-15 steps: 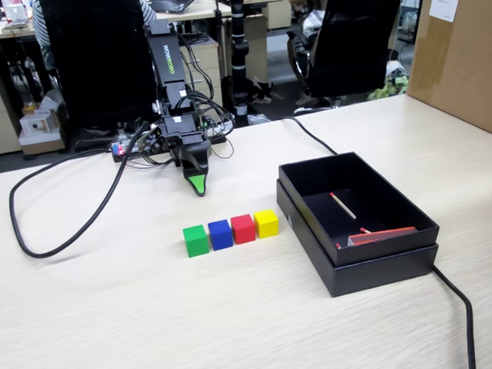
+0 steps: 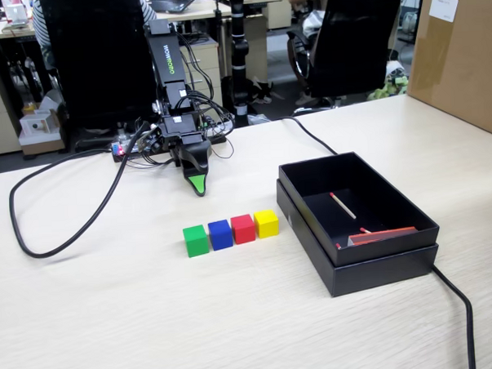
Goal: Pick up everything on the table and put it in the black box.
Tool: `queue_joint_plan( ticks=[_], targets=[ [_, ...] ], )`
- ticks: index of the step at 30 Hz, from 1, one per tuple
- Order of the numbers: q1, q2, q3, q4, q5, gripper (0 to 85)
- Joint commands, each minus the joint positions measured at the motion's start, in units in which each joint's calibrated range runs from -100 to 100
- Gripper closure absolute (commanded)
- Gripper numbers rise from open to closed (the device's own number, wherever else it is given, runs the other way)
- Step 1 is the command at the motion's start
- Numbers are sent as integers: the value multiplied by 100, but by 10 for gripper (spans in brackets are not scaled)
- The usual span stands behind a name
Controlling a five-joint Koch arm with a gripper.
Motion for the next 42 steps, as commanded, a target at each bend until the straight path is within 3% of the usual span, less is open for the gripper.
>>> queue_joint_plan(
  ticks=[1,42],
  targets=[
    [0,-26,-93,-295,-10,364],
    [98,-26,-75,-295,34,376]
  ],
)
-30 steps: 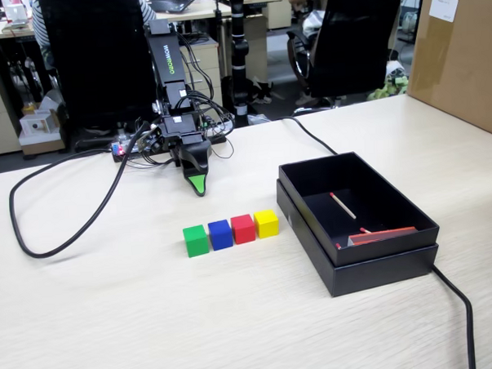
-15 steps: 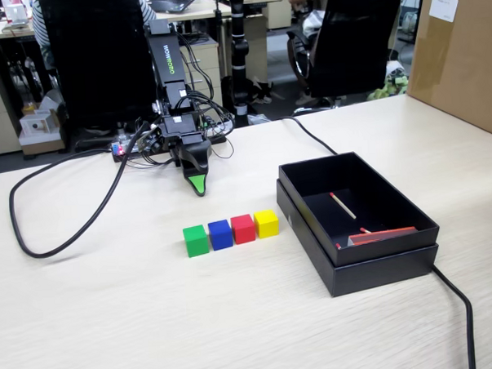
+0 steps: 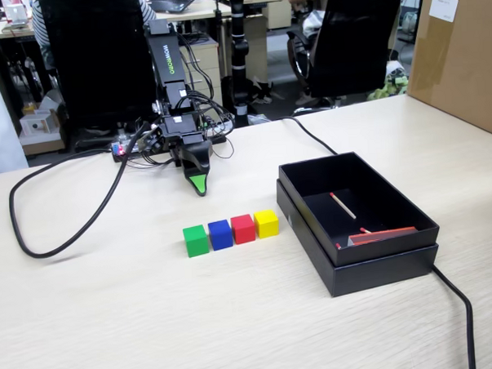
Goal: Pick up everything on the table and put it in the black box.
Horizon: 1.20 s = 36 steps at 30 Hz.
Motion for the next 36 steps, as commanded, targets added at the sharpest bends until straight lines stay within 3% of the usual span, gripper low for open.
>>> queue_joint_plan(
  ticks=[1,10,18,29,36],
  targets=[
    [15,-26,-75,-295,34,376],
    [20,-26,-29,-338,29,378],
    [-112,-26,2192,-3033,137,376],
    [-142,479,4921,-5841,156,379],
    [-156,926,6571,-7059,156,379]
  ],
)
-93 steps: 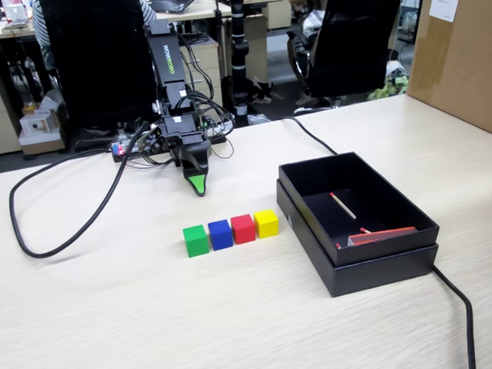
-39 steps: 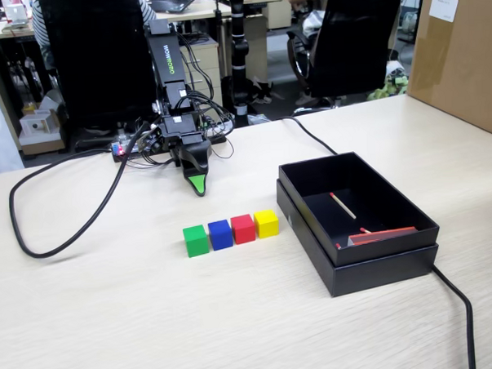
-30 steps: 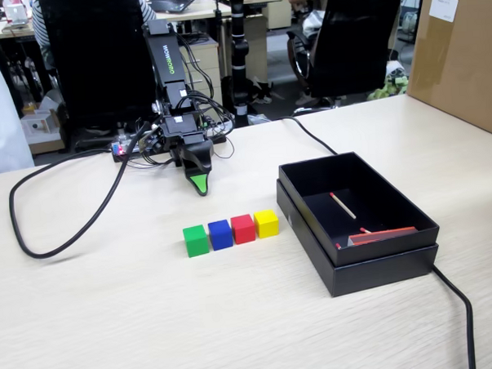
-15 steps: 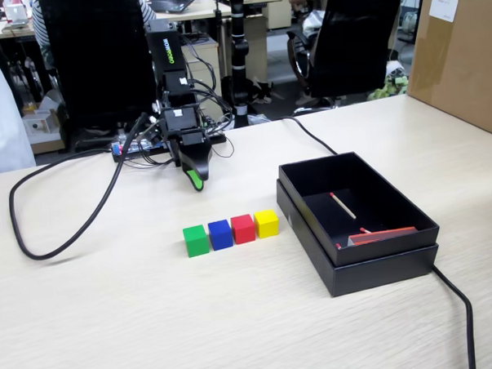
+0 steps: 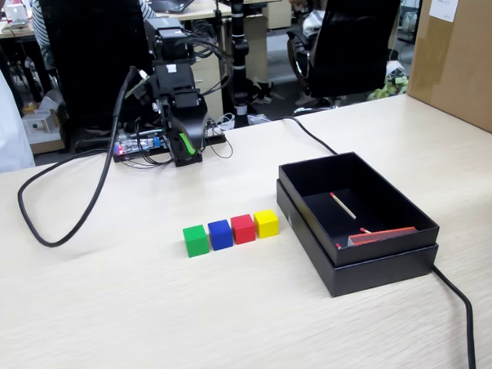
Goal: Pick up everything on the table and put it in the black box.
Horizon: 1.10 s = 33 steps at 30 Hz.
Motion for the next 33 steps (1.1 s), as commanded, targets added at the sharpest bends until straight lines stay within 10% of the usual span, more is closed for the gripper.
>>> queue_joint_plan(
  ticks=[1,33],
  targets=[
    [10,265,1047,-645,5,379],
    [-581,5818,4582,-1172,-386,372]
  ],
)
